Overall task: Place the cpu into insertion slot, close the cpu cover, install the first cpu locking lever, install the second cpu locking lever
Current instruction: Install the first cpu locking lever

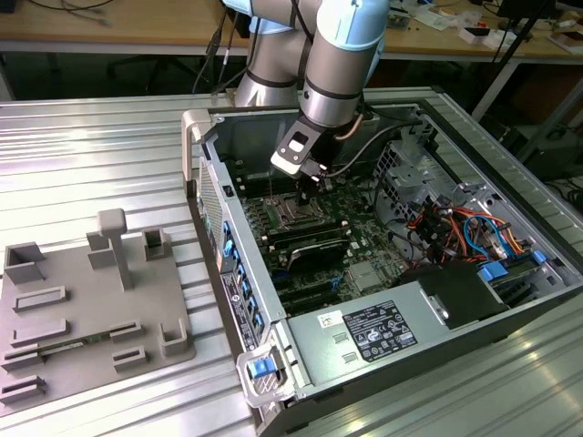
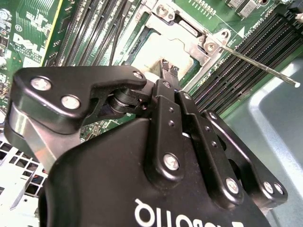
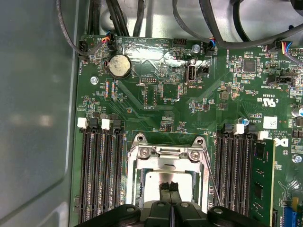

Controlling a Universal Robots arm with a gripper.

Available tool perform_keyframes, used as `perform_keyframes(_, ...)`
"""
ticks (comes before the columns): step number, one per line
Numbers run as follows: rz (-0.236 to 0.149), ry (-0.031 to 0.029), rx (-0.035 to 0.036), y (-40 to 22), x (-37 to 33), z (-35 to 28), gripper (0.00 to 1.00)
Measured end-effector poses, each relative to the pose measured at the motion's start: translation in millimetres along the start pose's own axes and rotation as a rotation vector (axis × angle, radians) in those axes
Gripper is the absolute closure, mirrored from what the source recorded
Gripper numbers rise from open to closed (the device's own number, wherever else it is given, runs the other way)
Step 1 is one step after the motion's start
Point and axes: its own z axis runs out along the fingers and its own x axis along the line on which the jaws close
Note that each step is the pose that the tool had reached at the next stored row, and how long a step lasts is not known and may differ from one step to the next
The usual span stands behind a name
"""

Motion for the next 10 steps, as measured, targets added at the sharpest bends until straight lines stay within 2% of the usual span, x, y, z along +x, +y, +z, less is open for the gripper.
perform_keyframes(3,-0.001,0.0002,-0.0002,0.0,0.0,-0.4,0.89)
perform_keyframes(8,-0.005,0.0004,-0.0004,0.2,-0.2,-5.6,0.89)
perform_keyframes(10,-0.045,0.0010,-0.0015,0.2,-0.2,-5.7,0.89)
